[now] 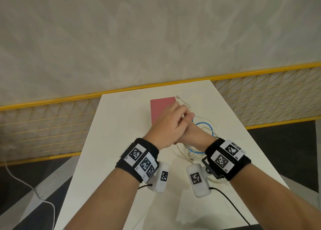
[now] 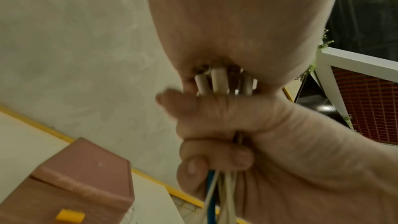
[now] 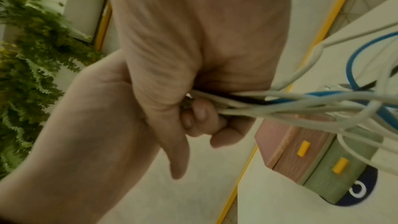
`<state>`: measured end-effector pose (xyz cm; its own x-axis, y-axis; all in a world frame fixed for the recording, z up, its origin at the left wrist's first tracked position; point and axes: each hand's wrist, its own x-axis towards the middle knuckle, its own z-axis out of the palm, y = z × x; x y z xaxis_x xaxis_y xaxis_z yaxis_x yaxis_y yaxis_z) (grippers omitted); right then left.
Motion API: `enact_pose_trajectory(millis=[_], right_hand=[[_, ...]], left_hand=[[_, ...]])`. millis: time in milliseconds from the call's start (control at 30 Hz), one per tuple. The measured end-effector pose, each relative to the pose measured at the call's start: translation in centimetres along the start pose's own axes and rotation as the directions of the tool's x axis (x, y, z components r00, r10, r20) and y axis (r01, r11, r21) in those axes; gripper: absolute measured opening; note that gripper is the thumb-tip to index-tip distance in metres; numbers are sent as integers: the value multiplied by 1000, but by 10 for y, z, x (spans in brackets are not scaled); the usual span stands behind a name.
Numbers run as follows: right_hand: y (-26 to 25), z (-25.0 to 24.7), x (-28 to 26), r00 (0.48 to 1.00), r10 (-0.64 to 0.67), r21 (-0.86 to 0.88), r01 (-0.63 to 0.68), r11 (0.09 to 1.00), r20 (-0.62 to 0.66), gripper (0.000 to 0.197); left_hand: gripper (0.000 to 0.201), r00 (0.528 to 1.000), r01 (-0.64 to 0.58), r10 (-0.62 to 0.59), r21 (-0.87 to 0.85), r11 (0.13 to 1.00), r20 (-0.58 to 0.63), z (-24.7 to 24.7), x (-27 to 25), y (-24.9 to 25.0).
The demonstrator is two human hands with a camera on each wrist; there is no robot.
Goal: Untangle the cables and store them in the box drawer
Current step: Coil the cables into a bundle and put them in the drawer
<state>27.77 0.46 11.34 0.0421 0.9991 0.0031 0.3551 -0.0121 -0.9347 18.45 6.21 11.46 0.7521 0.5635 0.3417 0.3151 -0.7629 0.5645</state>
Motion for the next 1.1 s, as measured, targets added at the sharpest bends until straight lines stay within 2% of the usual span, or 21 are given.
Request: enact_pose_trajectory(millis=[100,200,267,300,400,433,500,533,567,600,633,667,733,767,800,867,933,967,1033,1067,1100], right_hand=[[6,0,0,999,-47,16,47,999,-17,47],[12,-4,-2,999,-24,122,28,992,-36,33],[10,-4,-1,997,-46,171,55,984,-55,30],[10,-3,0,996,-50,131,60,989,-77,30],[11,-1,1,990,-47,50,54,997,-137,25],[15,-2,2,990,-31,93,44,995,-136,40],[27,-4,-1,994,-27,175,45,984,-104,96],[29,-5,-2,996,-21,210,38,977,-82,116],[31,-7,-3,998,-11,245,26,969,-59,123],[30,-8,-4,999,-8,278,22,960,-51,121],[28,-8,-5,999,-16,270,29,963,-50,109],[26,-10,-5,998,-42,211,52,976,-52,83],[26,-16,-8,997,-72,-44,72,996,5,18],[29,-20,-11,996,-73,-141,79,987,50,6],[34,-24,-14,994,-71,-229,88,970,80,16],[38,-30,-18,991,-99,-340,122,933,87,26],[37,-32,-20,986,-132,-440,164,883,102,34],[37,-34,-20,986,-131,-469,165,868,106,37],[36,-34,-17,984,-121,-524,171,835,129,36],[33,-33,-16,980,-123,-545,188,817,154,32],[31,-32,-15,973,-128,-552,216,806,194,27]], left_hand=[[23,999,-21,20,45,999,30,2,0,-3],[18,997,-78,74,164,983,30,3,0,-3],[20,998,-57,59,225,973,-5,4,0,-5],[23,999,-44,49,220,975,-17,5,0,-5],[40,999,-33,32,117,993,13,7,-2,-2],[42,999,-44,43,124,991,8,8,-2,-1],[39,996,-66,73,129,989,-47,9,-2,-2],[34,992,-73,82,102,992,-91,11,-3,-4],[29,987,-80,89,70,994,-137,13,-3,-5],[26,981,-75,80,33,997,-178,16,-3,-5],[24,977,-50,45,-19,999,-209,17,-4,-6],[23,970,-17,-3,-80,997,-242,16,-3,-7],[27,932,77,-145,-210,975,-332,11,-2,-14],[30,904,131,-235,-290,948,-358,7,-1,-20],[33,883,191,-323,-368,910,-340,3,0,-28],[42,868,329,-449,-432,840,-213,-4,-1,-37],[43,854,423,-497,-349,836,-155,-9,-4,-40],[41,860,402,-460,-264,877,-218,-11,-7,-39],[30,899,180,-214,-123,976,-381,-18,-12,-26],[29,934,34,-52,-55,998,-354,-18,-14,-19],[37,968,-76,74,3,997,-239,-15,-16,-10]])
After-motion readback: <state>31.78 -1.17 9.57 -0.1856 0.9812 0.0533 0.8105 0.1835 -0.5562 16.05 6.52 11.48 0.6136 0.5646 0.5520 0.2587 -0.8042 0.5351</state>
